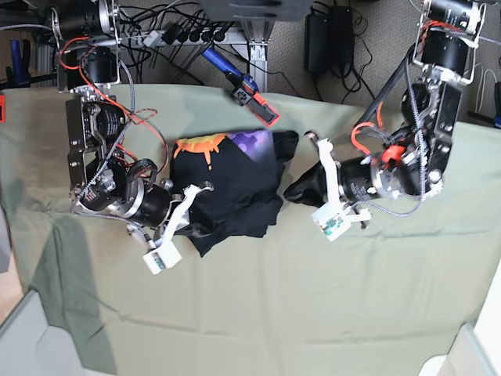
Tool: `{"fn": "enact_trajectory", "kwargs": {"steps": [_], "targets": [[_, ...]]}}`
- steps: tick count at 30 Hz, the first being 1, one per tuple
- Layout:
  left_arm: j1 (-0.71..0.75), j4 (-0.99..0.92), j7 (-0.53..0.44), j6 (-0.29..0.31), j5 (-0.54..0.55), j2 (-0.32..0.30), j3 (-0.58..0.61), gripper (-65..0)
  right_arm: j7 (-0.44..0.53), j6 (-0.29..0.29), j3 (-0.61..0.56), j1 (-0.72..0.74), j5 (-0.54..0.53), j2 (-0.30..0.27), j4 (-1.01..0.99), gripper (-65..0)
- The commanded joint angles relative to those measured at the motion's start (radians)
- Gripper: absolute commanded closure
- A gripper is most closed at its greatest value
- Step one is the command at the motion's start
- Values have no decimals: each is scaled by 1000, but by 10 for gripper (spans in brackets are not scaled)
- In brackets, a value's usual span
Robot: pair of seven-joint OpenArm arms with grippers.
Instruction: Fold the T-shirt properly
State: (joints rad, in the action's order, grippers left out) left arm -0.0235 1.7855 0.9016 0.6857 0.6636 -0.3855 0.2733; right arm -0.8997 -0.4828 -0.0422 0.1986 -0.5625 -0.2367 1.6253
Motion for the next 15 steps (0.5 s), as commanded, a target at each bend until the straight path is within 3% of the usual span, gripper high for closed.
{"fn": "enact_trajectory", "kwargs": {"steps": [1,8,15], "targets": [[6,43,-18,12,16,-19,-22,-24,24,-72,27,10,-13,-26,47,0],[175,200,5,12,76,-92,-243,-24,-4,-72,195,-115,-63,-122,196,0],[310,239,50,12,174,-100,-513,-24,-29,-72,431,-299,-166,-189,272,0]]}}
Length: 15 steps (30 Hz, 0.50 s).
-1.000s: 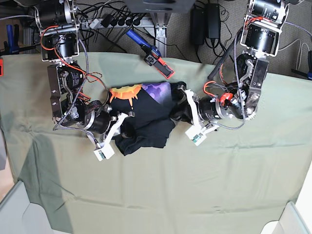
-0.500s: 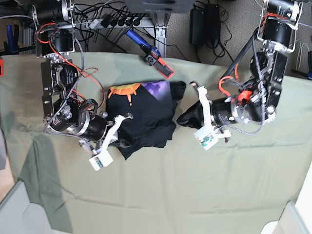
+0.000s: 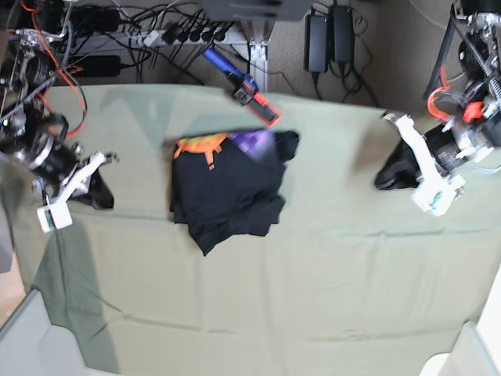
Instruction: Fold the T-shirt properly
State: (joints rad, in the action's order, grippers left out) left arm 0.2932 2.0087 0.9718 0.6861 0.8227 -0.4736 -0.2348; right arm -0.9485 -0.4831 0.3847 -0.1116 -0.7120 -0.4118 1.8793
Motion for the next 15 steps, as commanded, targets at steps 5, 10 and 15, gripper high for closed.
{"fn": "enact_trajectory", "kwargs": {"steps": [5,10,15], "targets": [[92,16,16,12,67,-11,-162,-24,-45,-72,161,-111,-112,-23,53,0],[203,16,35,12,87,-12,-305,-24,-48,-72,257,-251,-127,-23,78,0],[342,16,42,12,102,-11,-409,-24,-59,-72,285,-393,-145,-23,78,0]]}}
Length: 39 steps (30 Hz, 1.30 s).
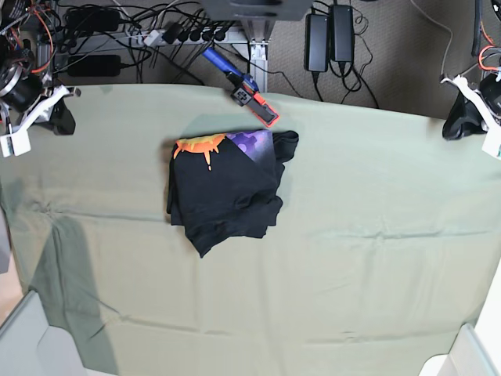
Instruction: Fold the T-shirt properly
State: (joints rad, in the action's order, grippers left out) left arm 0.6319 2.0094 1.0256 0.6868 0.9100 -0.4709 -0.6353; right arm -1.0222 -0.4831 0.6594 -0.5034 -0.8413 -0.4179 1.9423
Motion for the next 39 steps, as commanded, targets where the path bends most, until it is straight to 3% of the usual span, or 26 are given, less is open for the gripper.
{"fn": "enact_trajectory", "kwargs": {"steps": [1,10,16,21,27,29,34,39], "targets": [[33,15,-11,11,14,-12,-24,-24,15,-72,10,-32,-15,-16,15,0],[212,-4,-11,11,12,14,-117,-24,16,-72,11,-243,-15,20,14,0],[231,-214,-53,11,3,43,-101,-24,35,-74,3,-341,-1,59,-39,0],[196,-418,-133,11,-183,41,23,-24,46,-71,1,-351,13,57,-194,0],[180,-555,-220,11,-315,42,161,-24,45,-71,1,-352,15,57,-350,0],[179,-584,-281,-19,-376,42,193,-24,67,-71,1,-351,37,58,-400,0],[93,-700,-330,-72,-422,42,290,-24,206,-60,-45,-337,167,41,-550,0],[-76,-931,-337,-77,-433,42,427,-24,215,-51,-178,-233,266,36,-743,0]]}}
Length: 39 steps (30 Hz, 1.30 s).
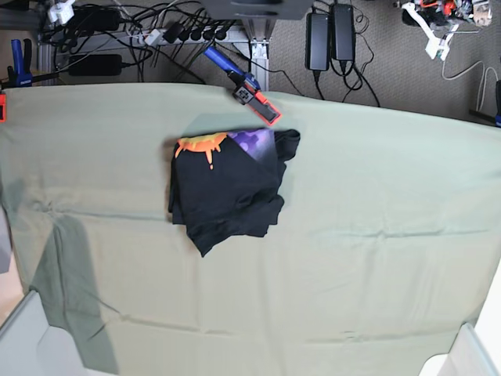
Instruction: Fold the T-shirt properly
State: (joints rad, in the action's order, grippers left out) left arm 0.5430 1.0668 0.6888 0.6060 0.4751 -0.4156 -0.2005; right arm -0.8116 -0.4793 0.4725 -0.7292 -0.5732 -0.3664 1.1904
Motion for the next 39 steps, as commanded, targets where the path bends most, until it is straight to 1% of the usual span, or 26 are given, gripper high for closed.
{"fn": "enact_trajectory", "kwargs": {"steps": [1,2,3,4,5,6,8,9,10,13,15,17,19,21,24,27,29,31,32,34,36,38,39], "targets": [[-21,-41,-17,3,2,-13,22,-24,12,-51,-24,22,11,-16,-34,0],[-54,-95,-42,3,2,-10,50,-24,27,-48,-57,54,29,-15,-77,0],[-86,-154,-89,3,2,-5,77,-24,51,-42,-91,88,52,-15,-124,0],[-116,-213,-146,4,1,3,98,-24,76,-27,-123,124,82,-15,-172,0],[-148,-275,-200,4,-10,12,117,-24,93,4,-156,163,110,-13,-222,0],[-182,-338,-231,4,-34,23,135,-24,98,31,-186,205,134,-12,-273,0],[-256,-466,-266,2,-77,45,168,-24,98,56,-245,291,155,-13,-376,0],[-291,-526,-275,-5,-92,58,183,-24,98,58,-268,332,155,-13,-423,0],[-325,-579,-285,-20,-110,71,198,-23,102,58,-288,372,155,-12,-468,0],[-403,-682,-309,-98,-156,106,242,-23,105,65,-322,478,177,5,-577,0],[-436,-711,-311,-129,-191,128,268,-23,105,77,-326,532,212,21,-630,0],[-459,-722,-311,-128,-214,142,295,-23,105,94,-326,567,240,39,-667,0],[-476,-723,-311,-128,-214,153,320,-19,111,99,-326,594,257,53,-689,0],[-483,-723,-320,-134,-201,161,336,-19,133,107,-326,602,264,62,-695,0],[-489,-723,-334,-168,-197,180,340,-19,171,117,-326,602,272,69,-694,0],[-490,-723,-338,-168,-218,195,343,-19,187,117,-326,603,300,76,-694,0],[-490,-723,-345,-168,-219,200,375,-19,187,116,-325,606,308,85,-693,0],[-490,-723,-374,-169,-217,203,438,-19,192,117,-325,604,325,99,-693,0],[-490,-723,-392,-180,-213,203,471,-19,198,117,-325,604,336,108,-693,0],[-490,-723,-413,-235,-202,215,526,-19,214,116,-325,604,354,126,-690,0],[-491,-723,-426,-286,-203,234,556,-19,249,116,-325,604,370,145,-688,0],[-490,-723,-426,-312,-204,258,555,-19,288,116,-325,604,397,164,-683,0],[-489,-723,-423,-312,-214,267,554,-19,293,116,-325,604,412,174,-677,0]]}}
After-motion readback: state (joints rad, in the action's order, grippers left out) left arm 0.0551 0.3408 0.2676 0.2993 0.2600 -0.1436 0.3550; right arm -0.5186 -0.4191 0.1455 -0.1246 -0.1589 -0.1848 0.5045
